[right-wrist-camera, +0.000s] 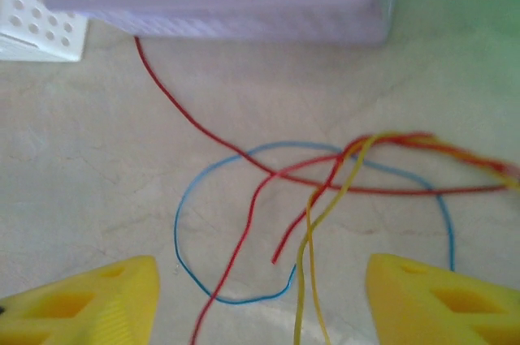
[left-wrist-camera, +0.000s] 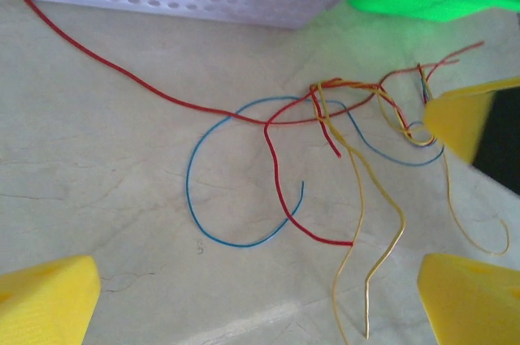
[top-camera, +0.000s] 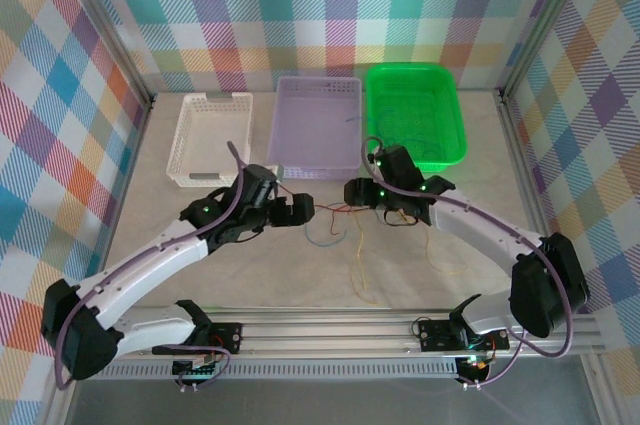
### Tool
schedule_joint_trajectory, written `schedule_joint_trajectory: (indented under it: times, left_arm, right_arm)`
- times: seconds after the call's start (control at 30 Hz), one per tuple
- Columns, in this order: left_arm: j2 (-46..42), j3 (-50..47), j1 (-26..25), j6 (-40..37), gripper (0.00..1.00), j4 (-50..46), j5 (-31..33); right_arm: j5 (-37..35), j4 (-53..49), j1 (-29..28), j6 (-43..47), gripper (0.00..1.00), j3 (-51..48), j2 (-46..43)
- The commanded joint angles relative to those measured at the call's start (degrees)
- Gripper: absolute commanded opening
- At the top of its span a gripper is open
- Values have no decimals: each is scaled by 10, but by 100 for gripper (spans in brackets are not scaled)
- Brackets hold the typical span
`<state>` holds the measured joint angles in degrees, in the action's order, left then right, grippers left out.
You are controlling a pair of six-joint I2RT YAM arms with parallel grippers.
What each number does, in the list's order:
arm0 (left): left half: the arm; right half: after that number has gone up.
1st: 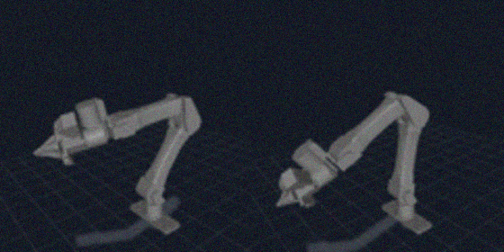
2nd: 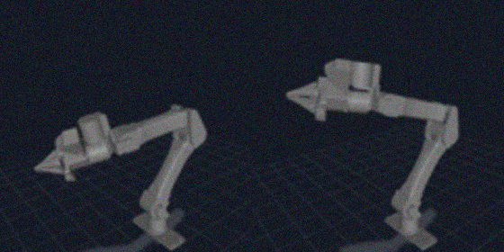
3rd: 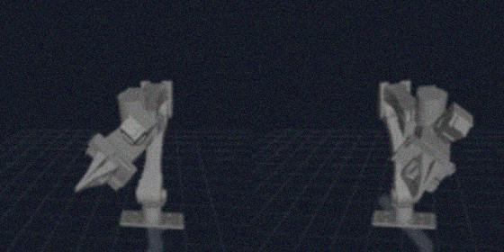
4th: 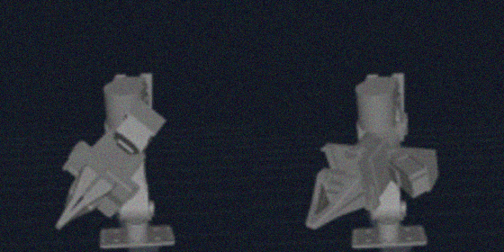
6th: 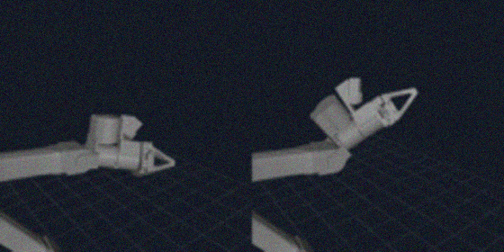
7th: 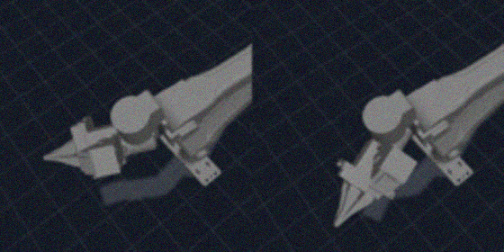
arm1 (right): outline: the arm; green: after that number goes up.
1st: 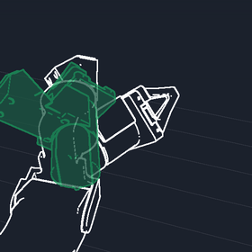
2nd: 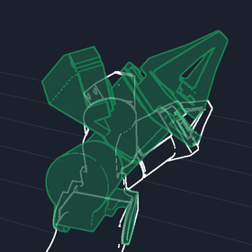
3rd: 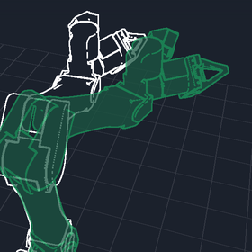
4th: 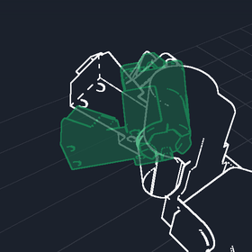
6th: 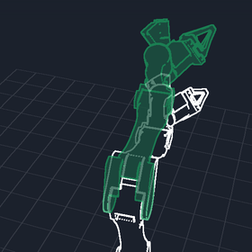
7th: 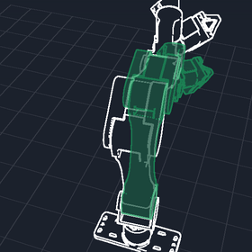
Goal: Untangle the cables
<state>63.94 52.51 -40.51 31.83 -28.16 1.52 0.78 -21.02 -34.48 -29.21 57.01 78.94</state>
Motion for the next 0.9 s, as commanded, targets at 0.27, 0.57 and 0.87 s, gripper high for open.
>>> schedule_joint_trajectory:
  times: [0.27, 0.57, 0.87]
  left_arm:
    - [-15, -44, 22, 20, 100, 22, 23]
    - [34, -70, 22, 34, 99, 69, -39]
    - [118, -71, -10, 74, 97, 173, -105]
  right_arm:
    - [-93, -155, 76, 162, 72, 339, 192]
    - [-107, -229, 84, 208, 69, 502, 323]
    - [-54, -143, 84, 158, 70, 293, 190]
